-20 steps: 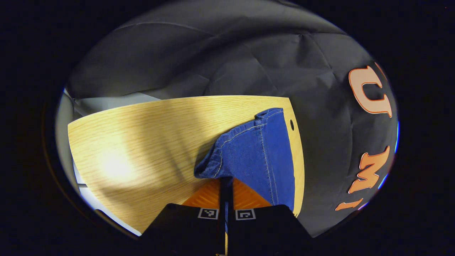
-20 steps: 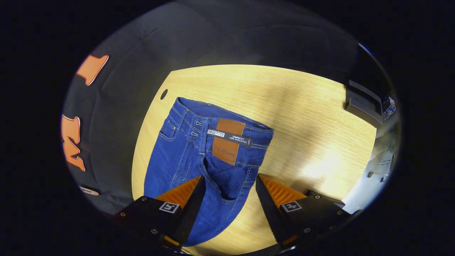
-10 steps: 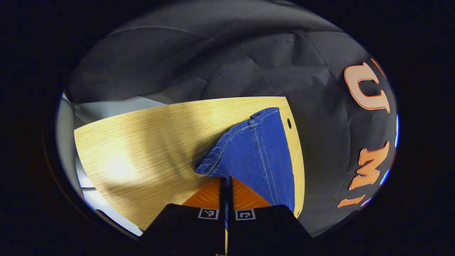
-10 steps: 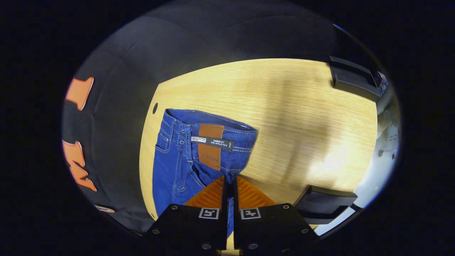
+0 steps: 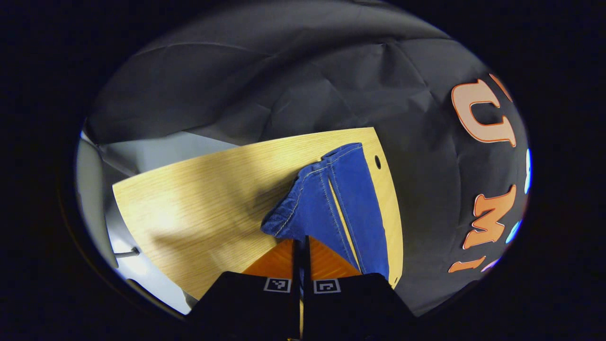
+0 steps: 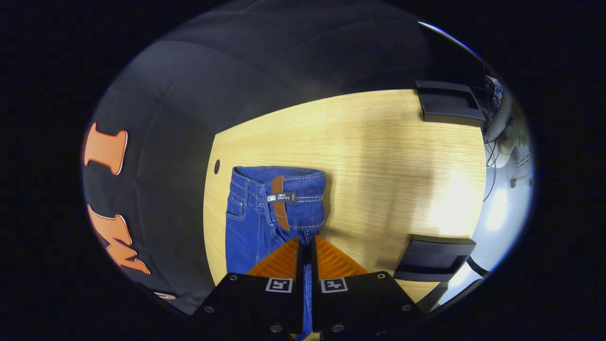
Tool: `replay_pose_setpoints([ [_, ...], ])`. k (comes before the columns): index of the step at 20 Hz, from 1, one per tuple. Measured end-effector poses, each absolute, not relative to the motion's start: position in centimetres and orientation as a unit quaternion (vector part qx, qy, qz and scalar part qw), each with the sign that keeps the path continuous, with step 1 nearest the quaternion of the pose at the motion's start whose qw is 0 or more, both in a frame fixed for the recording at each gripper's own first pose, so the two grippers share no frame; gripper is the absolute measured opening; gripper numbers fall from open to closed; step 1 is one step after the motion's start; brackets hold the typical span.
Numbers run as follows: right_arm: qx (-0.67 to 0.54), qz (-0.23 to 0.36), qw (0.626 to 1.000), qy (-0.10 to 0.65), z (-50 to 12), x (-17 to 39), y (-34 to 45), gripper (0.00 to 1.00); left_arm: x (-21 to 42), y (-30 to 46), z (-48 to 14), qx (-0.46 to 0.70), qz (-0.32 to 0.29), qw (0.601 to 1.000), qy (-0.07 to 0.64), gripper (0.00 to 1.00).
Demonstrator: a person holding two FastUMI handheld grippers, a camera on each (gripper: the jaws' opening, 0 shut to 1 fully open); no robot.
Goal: Grasp the waist and the cuffs of the jeans and fold them to make the two legs overlap; first hold the waist and fold one-third of the jeans toward the cuffs, then hold the cuffs and fold the remaining one-third in the same direction to finish folding.
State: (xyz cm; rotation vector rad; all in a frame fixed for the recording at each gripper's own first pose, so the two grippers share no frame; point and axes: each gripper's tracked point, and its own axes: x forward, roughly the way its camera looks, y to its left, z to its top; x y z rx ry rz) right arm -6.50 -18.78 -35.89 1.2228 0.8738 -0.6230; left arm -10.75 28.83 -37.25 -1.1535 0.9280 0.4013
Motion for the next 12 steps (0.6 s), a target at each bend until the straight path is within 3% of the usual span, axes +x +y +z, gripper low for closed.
replay_pose_setpoints([
  [8,0.524,-0.287,0.718,0.358,-30.7,0.2,-16.7,0.08,-2.7,28.5,-34.2,-0.453,0.073,0.75,0.476,0.03],
  [12,0.525,-0.303,0.712,0.355,-29.3,2.2,-16.2,0.07,0.2,28.6,-34.5,-0.445,0.071,0.74,0.499,0.03],
])
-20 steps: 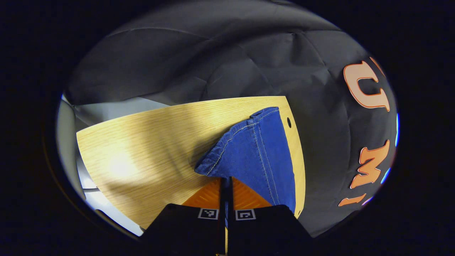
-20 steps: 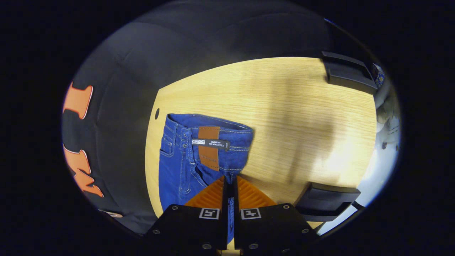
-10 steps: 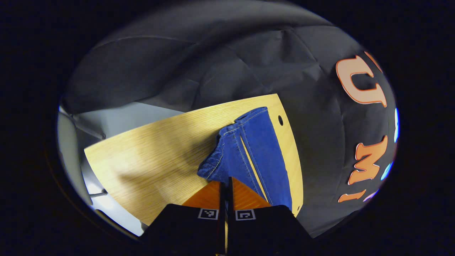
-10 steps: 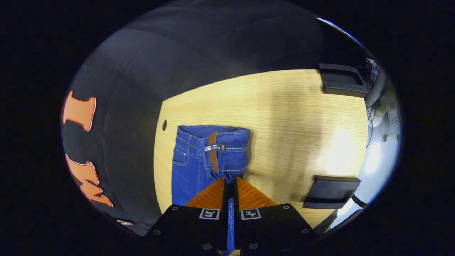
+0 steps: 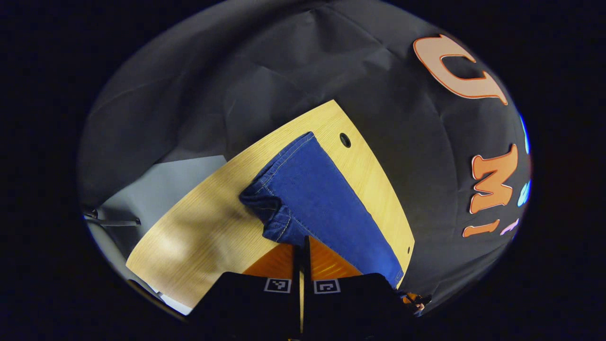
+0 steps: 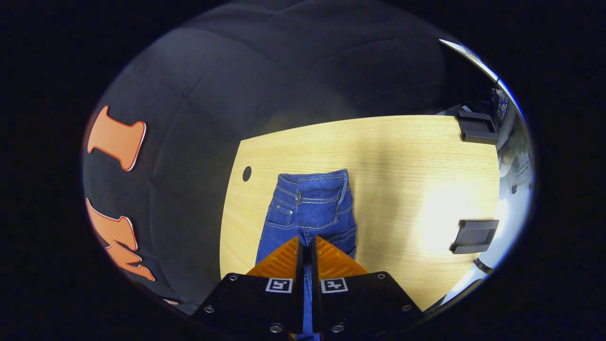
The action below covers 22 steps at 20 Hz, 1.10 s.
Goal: Grasp the waist and the cuffs of the jeans and fold them to make the two legs overlap; first hold the waist and fold one-third of the jeans toward the cuffs, then hold the cuffs and fold the remaining one-third in the same direction to finish folding.
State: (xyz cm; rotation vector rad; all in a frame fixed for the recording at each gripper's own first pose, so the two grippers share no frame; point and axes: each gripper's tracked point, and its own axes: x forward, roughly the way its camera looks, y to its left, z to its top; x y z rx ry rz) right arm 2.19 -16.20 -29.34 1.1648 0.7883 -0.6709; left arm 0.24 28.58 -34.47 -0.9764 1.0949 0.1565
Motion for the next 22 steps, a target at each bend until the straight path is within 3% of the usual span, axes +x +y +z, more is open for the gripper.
replay_pose_setpoints([
  [12,0.548,-0.252,0.69,0.399,-31.8,12.8,-15.6,0.08,9.5,29.3,-33.7,-0.422,0.121,0.747,0.499,0.03],
  [22,0.533,-0.223,0.683,0.446,-34.0,20.0,-14.0,0.08,13.7,28.9,-38.2,-0.319,0.136,0.732,0.586,0.03],
])
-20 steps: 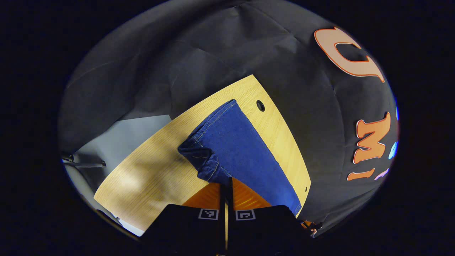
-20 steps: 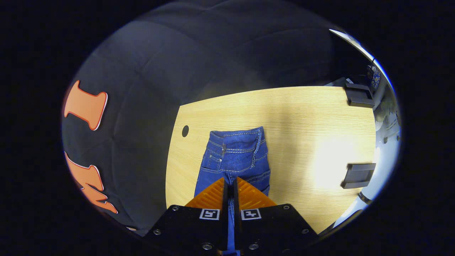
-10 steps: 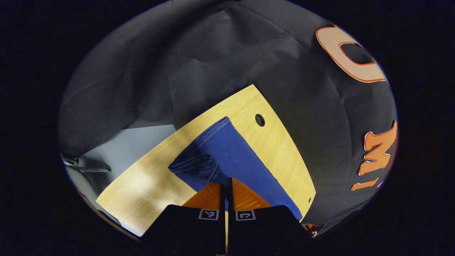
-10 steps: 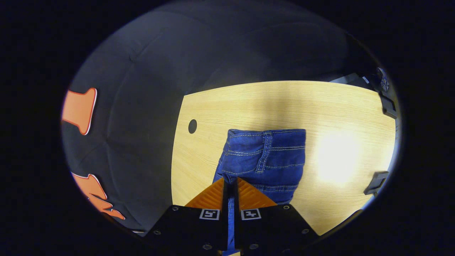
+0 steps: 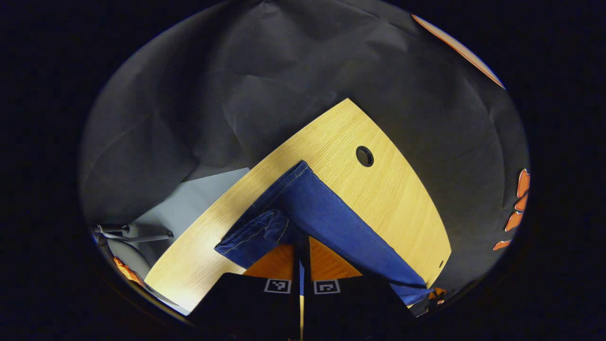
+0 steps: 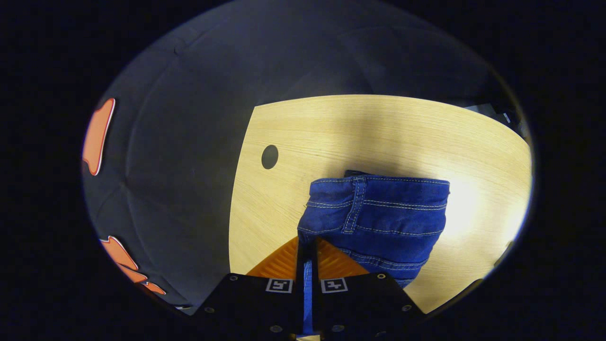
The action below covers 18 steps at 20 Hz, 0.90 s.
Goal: Grasp the waist and the cuffs of the jeans and fold them to make the two legs overlap; first hold the waist and fold one-third of the jeans toward the cuffs, then hold the cuffs and fold the remaining one-third in the same direction to finish folding.
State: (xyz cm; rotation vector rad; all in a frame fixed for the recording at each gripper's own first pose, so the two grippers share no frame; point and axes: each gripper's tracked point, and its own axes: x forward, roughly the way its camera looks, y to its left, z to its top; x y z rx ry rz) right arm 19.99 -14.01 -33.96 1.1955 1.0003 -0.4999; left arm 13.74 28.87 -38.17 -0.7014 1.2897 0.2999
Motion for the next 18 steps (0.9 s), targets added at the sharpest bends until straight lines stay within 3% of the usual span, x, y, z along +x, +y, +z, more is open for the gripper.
replay_pose_setpoints([
  [2,0.54,-0.222,0.675,0.452,-34.6,20.7,-13.7,0.07,14.5,29.0,-37.7,-0.283,0.119,0.747,0.589,0.04],
  [4,0.55,-0.226,0.665,0.452,-34.6,21.0,-13.6,0.08,15.0,29.1,-36.5,-0.241,0.1,0.769,0.583,0.1],
  [5,0.551,-0.222,0.665,0.454,-34.4,20.9,-13.5,0.08,15.3,28.8,-36.0,-0.228,0.091,0.775,0.582,0.16],
  [7,0.544,-0.209,0.675,0.452,-33.8,20.9,-13.3,0.08,14.8,28.4,-35.3,-0.198,0.078,0.776,0.594,0.17],
  [8,0.54,-0.205,0.682,0.448,-33.6,21.0,-13.3,0.29,14.4,28.4,-35.2,-0.179,0.075,0.774,0.603,0.17],
  [9,0.533,-0.204,0.689,0.447,-33.0,20.5,-13.5,0.36,14.2,28.5,-35.2,-0.161,0.074,0.767,0.617,0.22],
  [10,0.524,-0.201,0.697,0.446,-32.4,19.8,-13.6,0.31,14.1,29.0,-34.6,-0.13,0.069,0.779,0.61,0.34],
  [11,0.506,-0.199,0.706,0.453,-32.4,19.0,-13.7,0.6,14.9,29.8,-33.9,-0.092,0.067,0.792,0.599,0.45],
  [13,0.461,-0.2,0.726,0.47,-32.8,16.9,-14.3,0.68,16.3,31.0,-32.4,-0.037,0.072,0.816,0.573,0.52],
  [14,0.436,-0.204,0.735,0.478,-33.2,15.7,-14.6,0.78,17.2,30.7,-31.7,-0.022,0.076,0.828,0.555,0.52],
  [16,0.414,-0.205,0.744,0.483,-33.6,13.7,-14.7,0.88,18.7,31.2,-29.7,0.002,0.088,0.856,0.509,0.51],
  [17,0.416,-0.202,0.743,0.484,-33.7,13.0,-14.5,0.79,19.3,31.5,-29.2,0.006,0.097,0.864,0.494,0.53],
  [18,0.415,-0.203,0.742,0.486,-34.0,12.1,-14.5,0.92,19.7,31.3,-29.4,0.004,0.099,0.871,0.481,0.56],
])
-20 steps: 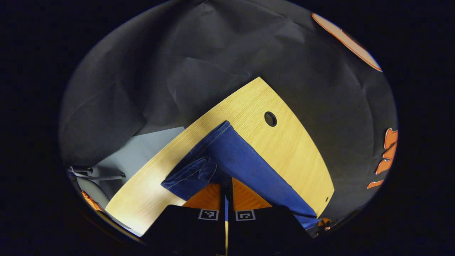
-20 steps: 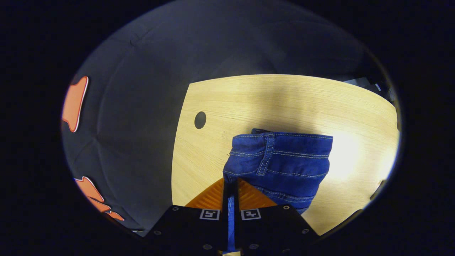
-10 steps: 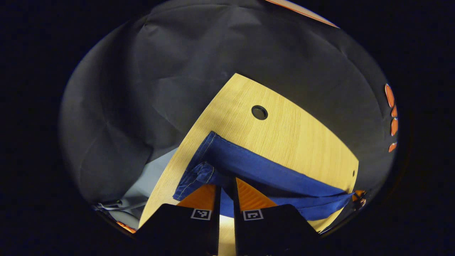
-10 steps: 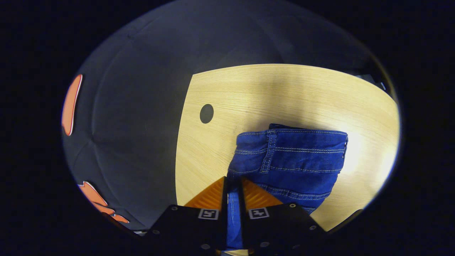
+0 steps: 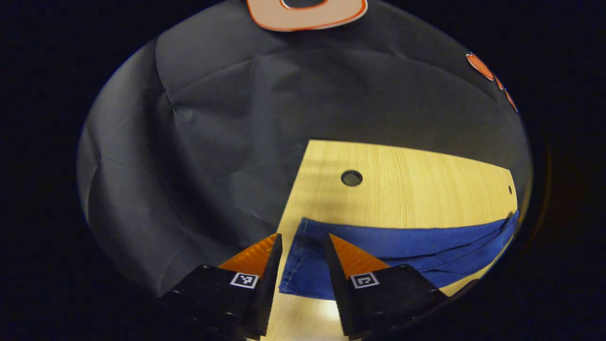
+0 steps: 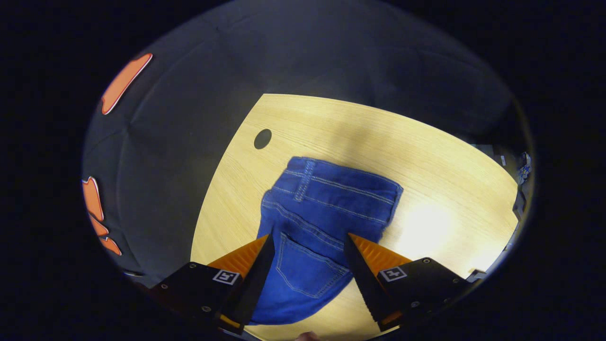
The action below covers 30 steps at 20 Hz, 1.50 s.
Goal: Grasp the waist and the cuffs of the jeans and fold them to make the two legs overlap; first hold the waist and fold one-third of the jeans toward the cuffs, then hold the cuffs and fold the remaining one-third in the same direction to finish folding.
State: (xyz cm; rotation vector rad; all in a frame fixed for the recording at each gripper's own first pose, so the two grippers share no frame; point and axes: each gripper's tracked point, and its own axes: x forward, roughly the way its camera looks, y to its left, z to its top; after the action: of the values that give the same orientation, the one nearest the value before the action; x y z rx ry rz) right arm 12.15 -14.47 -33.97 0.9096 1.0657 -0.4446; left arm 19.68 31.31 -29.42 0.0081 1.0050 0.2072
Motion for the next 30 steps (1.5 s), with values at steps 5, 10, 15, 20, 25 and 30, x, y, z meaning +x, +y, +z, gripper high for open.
replay_pose_setpoints([
  [5,0.365,-0.224,0.748,0.508,-36.1,8.4,-16.3,0.98,21.2,31.2,-26.2,0.024,0.078,0.92,0.383,0.57],
  [10,0.376,-0.235,0.738,0.508,-37.7,8.4,-17.0,0.98,21.5,28.7,-24.2,0.027,0.047,0.941,0.333,0.9],
  [15,0.387,-0.243,0.733,0.504,-39.1,9.8,-17.6,0.98,20.8,27.9,-21.4,0.039,0.037,0.955,0.293,0.99],
  [20,0.403,-0.27,0.717,0.501,-39.7,10.3,-18.1,0.95,20.5,26.8,-19.7,0.024,0.03,0.96,0.276,0.99],
  [25,0.413,-0.25,0.736,0.475,-40.0,11.1,-17.5,0.59,20.8,25.8,-16.7,0.0,0.02,0.964,0.265,0.99],
  [30,0.392,-0.237,0.764,0.454,-39.8,11.5,-17.3,0.23,19.9,22.4,-17.2,0.004,-0.001,0.965,0.264,1.0],
])
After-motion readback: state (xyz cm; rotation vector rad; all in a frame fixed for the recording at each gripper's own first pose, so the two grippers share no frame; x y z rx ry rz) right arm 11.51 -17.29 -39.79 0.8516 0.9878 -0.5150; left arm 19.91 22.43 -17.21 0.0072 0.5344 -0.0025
